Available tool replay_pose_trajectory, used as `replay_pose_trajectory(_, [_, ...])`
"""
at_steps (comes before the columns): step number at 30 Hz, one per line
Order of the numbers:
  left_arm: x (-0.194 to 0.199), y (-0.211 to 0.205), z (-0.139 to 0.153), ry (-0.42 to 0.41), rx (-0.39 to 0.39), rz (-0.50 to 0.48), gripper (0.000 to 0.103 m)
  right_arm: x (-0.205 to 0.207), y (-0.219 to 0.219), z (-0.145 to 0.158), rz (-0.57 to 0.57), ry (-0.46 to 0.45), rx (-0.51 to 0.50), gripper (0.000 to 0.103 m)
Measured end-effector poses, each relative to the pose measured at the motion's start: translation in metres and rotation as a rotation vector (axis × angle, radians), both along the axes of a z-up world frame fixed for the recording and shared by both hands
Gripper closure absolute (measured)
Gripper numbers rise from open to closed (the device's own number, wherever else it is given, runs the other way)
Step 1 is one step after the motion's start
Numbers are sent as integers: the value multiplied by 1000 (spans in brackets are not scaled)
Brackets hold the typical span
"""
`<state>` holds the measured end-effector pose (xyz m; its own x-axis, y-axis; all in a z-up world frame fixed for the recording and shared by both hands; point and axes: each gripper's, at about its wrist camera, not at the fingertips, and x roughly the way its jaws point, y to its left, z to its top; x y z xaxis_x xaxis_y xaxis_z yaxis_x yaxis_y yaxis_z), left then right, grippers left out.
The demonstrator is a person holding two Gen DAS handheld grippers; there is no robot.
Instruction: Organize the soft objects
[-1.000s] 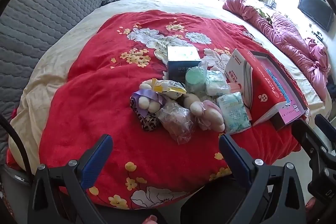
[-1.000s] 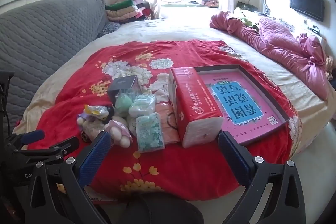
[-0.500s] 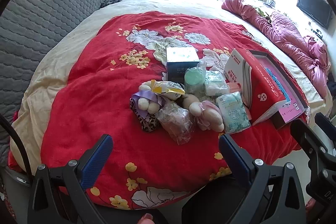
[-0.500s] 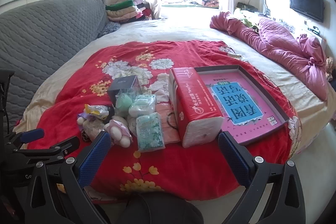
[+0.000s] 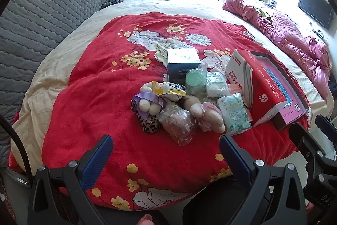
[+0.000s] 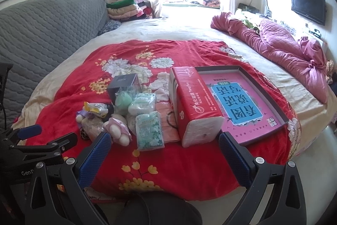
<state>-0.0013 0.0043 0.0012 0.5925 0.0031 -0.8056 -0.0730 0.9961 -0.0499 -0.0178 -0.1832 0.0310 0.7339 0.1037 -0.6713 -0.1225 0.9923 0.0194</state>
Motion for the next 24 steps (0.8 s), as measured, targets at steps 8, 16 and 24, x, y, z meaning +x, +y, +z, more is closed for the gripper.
replay_pose_trajectory(8, [-1, 0, 3, -4, 3, -1, 2, -2, -3, -1, -7, 4, 4, 1])
replay_pose_trajectory(16, [-2, -1, 3, -6, 5, -4, 2, -1, -3, 0, -11, 4, -2, 1])
replay_pose_trajectory(24, [-3, -2, 2, -3, 3, -3, 2, -1, -3, 0, -12, 4, -1, 1])
